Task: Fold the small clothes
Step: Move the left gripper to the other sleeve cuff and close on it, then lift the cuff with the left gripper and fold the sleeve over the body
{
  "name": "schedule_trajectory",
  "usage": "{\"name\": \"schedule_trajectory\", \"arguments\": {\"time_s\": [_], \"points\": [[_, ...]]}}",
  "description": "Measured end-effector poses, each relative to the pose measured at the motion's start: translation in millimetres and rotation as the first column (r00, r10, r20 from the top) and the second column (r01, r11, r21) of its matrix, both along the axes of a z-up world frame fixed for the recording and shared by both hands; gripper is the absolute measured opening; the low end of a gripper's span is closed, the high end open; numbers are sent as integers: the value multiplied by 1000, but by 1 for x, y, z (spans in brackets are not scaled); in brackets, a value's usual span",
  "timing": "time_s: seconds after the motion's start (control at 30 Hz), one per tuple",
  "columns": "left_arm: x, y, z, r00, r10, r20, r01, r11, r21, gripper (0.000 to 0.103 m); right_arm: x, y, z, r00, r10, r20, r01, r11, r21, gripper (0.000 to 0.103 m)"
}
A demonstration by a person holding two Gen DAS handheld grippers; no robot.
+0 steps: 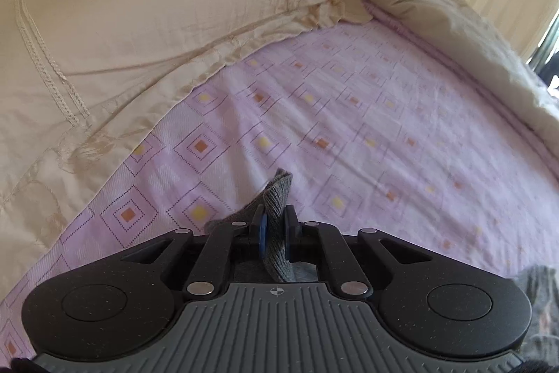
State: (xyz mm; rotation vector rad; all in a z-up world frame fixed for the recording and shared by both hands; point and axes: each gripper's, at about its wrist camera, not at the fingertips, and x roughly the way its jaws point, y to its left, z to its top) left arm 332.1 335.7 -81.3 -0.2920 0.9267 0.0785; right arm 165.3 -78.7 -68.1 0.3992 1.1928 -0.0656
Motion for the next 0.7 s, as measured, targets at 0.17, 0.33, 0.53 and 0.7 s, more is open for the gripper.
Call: {"name": "schedule_trajectory", "arguments": {"time_s": [0.17, 0.33, 0.53, 0.7], "points": [[-25, -24, 46, 992, -63, 112, 67, 997, -34, 8, -1, -2, -1, 1000, 15, 13, -15, 1000, 15, 102], [-57, -61, 96, 967, -134, 218, 152, 986, -68, 8, -13, -11, -2, 999, 15, 32, -17, 999, 40, 102], [-96, -119, 150, 923, -195, 332, 240, 966, -100, 8, -39, -37, -1, 998, -1, 55, -3, 997, 72, 102], [-121, -185, 176, 868, -295, 399, 366, 924, -112, 8, -66, -70, 3, 997, -27, 76, 20, 996, 89, 102]]}}
